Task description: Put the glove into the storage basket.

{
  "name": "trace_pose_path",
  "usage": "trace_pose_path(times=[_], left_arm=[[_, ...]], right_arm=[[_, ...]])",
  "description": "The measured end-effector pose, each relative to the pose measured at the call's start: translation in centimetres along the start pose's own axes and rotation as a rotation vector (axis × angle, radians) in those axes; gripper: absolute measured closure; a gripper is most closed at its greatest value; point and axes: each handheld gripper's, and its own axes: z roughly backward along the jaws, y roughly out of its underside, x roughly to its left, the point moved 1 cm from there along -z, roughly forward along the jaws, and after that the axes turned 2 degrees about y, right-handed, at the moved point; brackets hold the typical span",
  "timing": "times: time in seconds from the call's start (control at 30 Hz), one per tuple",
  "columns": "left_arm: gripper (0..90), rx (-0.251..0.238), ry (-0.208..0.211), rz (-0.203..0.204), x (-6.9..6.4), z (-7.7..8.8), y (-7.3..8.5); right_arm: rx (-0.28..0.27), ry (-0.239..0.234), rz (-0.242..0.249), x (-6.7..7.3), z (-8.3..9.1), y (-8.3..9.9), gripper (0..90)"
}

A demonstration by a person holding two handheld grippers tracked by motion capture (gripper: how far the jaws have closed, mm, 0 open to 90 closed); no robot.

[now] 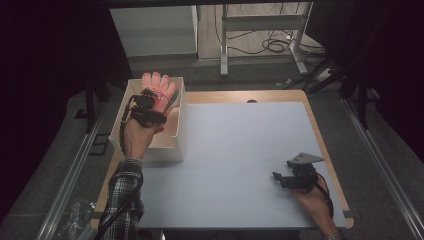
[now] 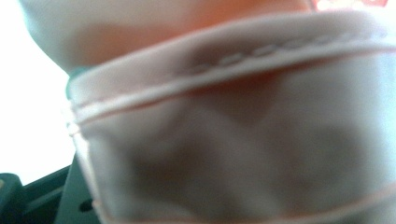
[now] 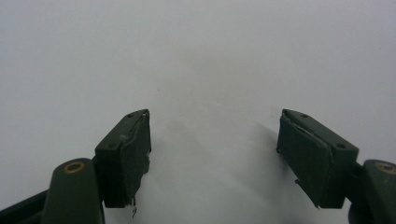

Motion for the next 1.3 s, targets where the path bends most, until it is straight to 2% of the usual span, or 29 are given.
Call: trace_pose_path(times=[0.37, 0.53, 0.67, 0.87, 1.03, 1.1, 1.2, 1.3], left_arm=[[38.0, 0.059, -0.033, 0.02, 0.1, -3.5, 0.2], [37.4, 0.107, -0.057, 0.018, -0.3, -4.8, -0.2], [36.8, 0.148, -0.047, 0.018, -0.8, -5.7, -0.4], [35.0, 0.213, -0.055, 0.027, -1.1, -7.0, -0.6], [27.7, 0.266, -0.041, 0.025, -0.9, -7.9, -0.7], [21.8, 0.282, -0.028, 0.026, -0.9, -8.0, -0.7], [14.5, 0.28, -0.018, 0.021, -0.9, -8.0, -0.7], [10.6, 0.28, -0.031, 0.026, -0.8, -7.9, -0.7]], right_arm=[[0.0, 0.0, 0.0, 0.0, 0.0, 0.0, 26.4], [0.0, 0.0, 0.0, 0.0, 0.0, 0.0, 26.4], [0.0, 0.0, 0.0, 0.0, 0.0, 0.0, 26.4], [0.0, 0.0, 0.0, 0.0, 0.0, 0.0, 26.4], [0.0, 0.0, 0.0, 0.0, 0.0, 0.0, 26.4], [0.0, 0.0, 0.0, 0.0, 0.0, 0.0, 26.4], [0.0, 0.0, 0.0, 0.0, 0.0, 0.0, 26.4], [0.0, 0.0, 0.0, 0.0, 0.0, 0.0, 26.4]])
